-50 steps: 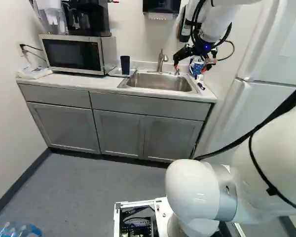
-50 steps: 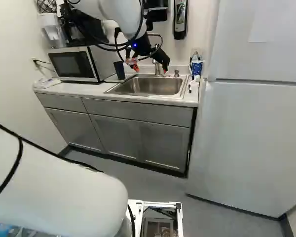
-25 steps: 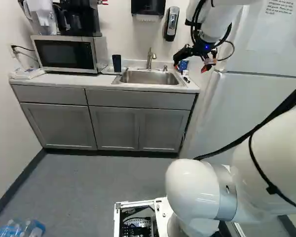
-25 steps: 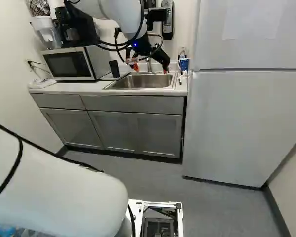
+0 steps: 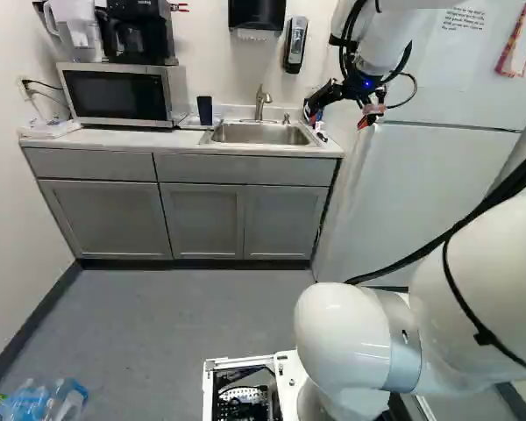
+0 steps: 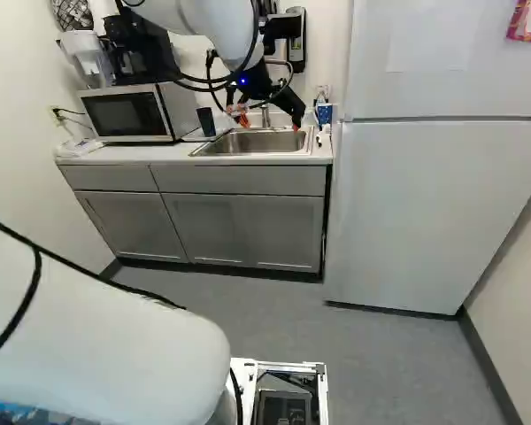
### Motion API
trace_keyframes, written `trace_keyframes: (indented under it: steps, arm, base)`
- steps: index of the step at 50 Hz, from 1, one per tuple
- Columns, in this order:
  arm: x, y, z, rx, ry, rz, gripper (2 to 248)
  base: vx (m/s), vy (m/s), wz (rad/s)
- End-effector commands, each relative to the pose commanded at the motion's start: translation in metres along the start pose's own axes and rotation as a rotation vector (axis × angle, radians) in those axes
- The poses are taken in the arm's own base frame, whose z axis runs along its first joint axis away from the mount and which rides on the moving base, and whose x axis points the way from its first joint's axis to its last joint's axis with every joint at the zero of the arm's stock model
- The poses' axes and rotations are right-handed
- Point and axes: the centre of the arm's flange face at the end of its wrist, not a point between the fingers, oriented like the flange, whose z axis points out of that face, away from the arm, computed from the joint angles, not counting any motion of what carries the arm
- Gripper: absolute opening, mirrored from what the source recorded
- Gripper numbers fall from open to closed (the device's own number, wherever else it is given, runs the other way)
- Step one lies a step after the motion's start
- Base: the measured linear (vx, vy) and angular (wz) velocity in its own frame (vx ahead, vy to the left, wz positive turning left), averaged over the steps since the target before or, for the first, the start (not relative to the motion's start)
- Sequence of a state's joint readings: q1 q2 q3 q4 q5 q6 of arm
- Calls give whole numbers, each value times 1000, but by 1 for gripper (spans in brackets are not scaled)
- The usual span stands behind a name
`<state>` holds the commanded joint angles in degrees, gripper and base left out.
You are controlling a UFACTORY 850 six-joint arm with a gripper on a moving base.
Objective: Rinse the cup and place it in the tray
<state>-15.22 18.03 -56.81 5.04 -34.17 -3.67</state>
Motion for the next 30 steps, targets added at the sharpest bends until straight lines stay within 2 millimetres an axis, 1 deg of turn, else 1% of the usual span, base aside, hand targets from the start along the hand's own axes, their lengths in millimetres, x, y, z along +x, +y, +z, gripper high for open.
trace_keyframes:
  steps: [30]
  arm:
    - [0, 0, 0, 0, 1, 0, 247]
  base:
    - [2, 0, 1]
